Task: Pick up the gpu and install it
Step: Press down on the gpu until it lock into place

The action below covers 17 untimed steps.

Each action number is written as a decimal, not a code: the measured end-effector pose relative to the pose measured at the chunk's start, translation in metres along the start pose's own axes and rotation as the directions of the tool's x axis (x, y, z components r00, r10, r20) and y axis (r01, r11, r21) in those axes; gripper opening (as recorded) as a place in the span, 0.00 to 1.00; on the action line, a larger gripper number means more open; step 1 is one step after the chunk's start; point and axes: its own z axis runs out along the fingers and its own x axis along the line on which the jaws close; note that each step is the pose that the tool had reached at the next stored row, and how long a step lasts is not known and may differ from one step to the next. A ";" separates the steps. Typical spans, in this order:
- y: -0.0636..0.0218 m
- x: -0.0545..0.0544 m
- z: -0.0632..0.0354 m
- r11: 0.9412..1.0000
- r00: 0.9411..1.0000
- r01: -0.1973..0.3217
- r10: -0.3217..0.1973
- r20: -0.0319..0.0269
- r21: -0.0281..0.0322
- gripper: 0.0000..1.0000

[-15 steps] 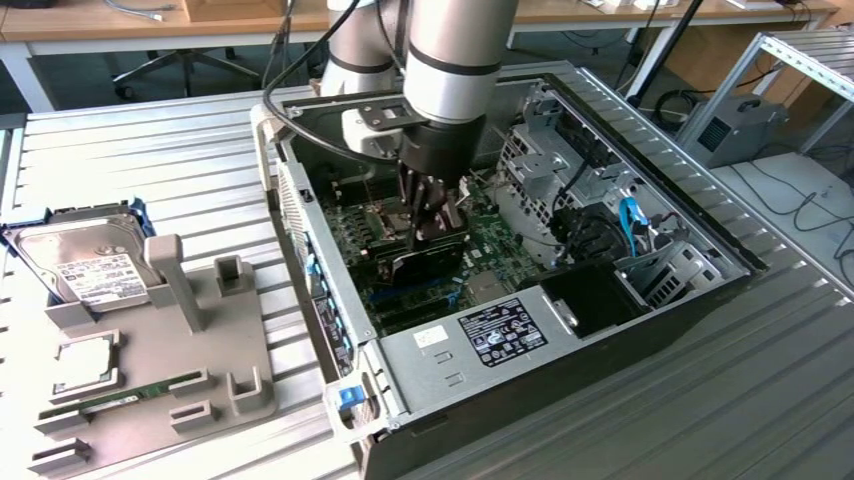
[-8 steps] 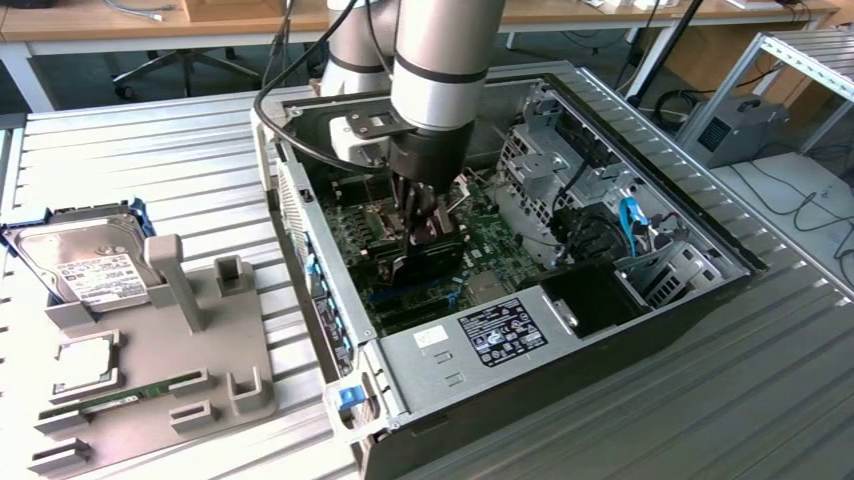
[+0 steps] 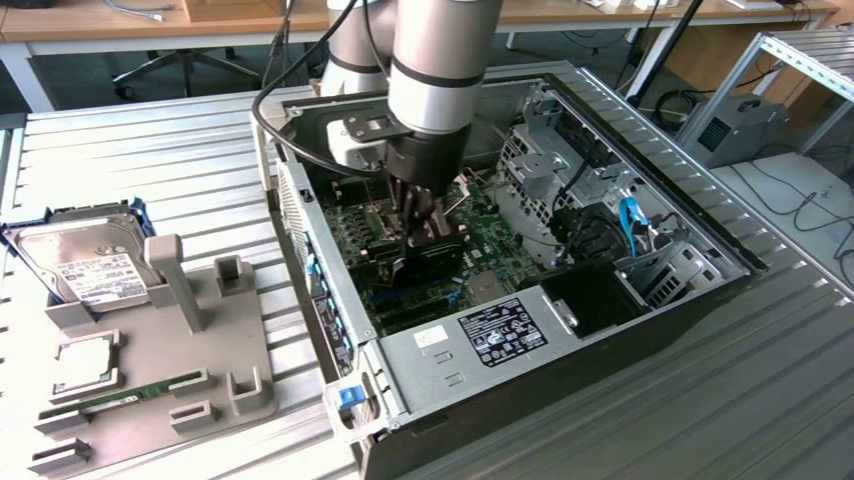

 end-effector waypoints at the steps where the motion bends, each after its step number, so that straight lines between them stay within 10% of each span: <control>1: 0.0005 0.000 0.0002 1.000 1.000 0.000 0.000 0.000 0.000 0.11; 17: 0.0028 0.003 0.0017 1.000 1.000 0.007 -0.007 0.000 0.001 0.11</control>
